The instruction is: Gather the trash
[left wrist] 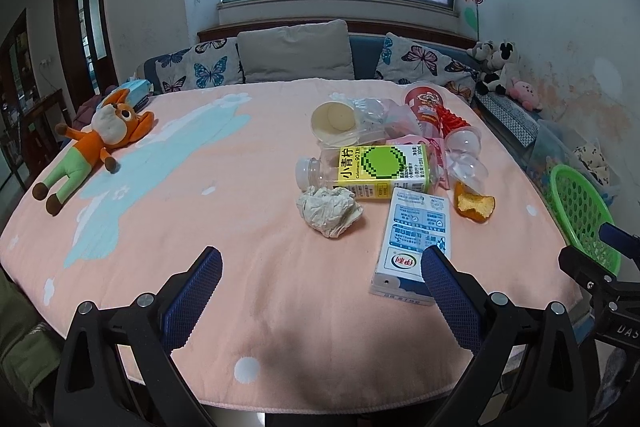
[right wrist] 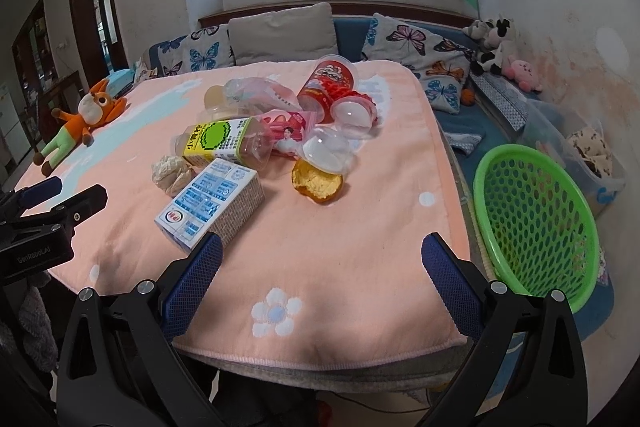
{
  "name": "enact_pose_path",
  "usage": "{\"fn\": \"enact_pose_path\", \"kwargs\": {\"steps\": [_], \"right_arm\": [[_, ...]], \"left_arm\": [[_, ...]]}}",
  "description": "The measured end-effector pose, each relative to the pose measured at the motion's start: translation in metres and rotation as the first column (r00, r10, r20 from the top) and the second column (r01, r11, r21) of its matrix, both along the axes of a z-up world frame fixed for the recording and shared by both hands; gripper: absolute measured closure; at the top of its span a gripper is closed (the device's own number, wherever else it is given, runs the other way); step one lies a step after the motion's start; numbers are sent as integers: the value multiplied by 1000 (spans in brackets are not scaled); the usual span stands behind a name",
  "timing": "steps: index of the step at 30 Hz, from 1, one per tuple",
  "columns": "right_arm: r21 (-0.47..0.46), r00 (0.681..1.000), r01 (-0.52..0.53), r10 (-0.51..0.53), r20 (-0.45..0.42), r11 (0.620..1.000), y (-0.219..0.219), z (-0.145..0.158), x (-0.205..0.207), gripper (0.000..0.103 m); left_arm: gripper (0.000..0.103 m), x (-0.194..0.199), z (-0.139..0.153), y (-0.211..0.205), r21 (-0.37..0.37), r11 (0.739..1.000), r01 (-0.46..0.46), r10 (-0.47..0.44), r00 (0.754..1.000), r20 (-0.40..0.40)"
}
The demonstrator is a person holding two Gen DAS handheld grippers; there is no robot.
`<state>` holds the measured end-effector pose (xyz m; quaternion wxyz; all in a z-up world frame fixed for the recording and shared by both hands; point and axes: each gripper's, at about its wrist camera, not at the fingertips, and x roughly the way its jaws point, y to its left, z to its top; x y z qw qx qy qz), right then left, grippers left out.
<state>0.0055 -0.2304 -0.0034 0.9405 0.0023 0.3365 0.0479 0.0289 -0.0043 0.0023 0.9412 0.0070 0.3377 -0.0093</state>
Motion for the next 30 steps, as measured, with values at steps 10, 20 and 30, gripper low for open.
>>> {"fn": "enact_pose_path", "kwargs": {"steps": [10,20,30], "right_arm": [[9,999,-30,30,-18,1000,-3,3,27,8],[20,997,-46,47,-57,999,-12,1,64,20],[152,982,-110,131,-137,982,-24,-14,123,29]], "left_arm": [[6,17,1,10,-13,1000,-17,16,999,-31],[6,34,-1,16,-14,1000,-27,26,998,-63],[6,53,-8,3,-26,999,18,-21,995,-101]]}}
